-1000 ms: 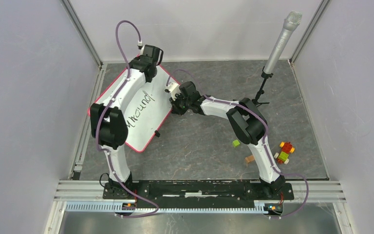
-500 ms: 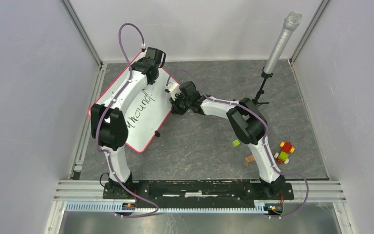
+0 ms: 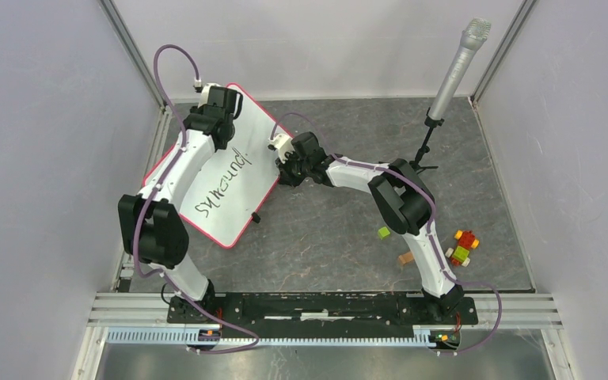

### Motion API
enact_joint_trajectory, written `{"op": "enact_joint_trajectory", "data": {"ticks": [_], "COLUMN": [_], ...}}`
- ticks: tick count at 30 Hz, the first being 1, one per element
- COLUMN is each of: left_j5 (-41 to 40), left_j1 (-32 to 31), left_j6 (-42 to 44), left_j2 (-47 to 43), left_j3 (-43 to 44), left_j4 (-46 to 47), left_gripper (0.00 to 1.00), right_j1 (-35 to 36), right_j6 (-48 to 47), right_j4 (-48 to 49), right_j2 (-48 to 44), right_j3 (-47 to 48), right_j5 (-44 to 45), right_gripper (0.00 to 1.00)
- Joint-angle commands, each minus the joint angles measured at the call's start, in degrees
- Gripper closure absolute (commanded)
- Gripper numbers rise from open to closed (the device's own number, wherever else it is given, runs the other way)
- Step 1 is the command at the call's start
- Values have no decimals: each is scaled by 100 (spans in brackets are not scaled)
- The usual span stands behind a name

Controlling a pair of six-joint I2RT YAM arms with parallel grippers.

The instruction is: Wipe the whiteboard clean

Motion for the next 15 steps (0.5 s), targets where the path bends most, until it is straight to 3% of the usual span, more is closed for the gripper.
{"op": "enact_joint_trajectory", "data": {"ticks": [1, 15], "left_j5": [-215, 204], "left_j1": [62, -921], "left_j6": [-223, 18], "left_j2": [-227, 412], "left_j3": [-174, -177], "left_j4": [219, 358], "left_gripper": [74, 77], "right_j1": [-168, -175], "right_j6": [172, 157], "right_j4": [-174, -216], "right_j2": [57, 48], "right_j3": [25, 22], "right_j5": [274, 319], "right_gripper": [100, 100]}}
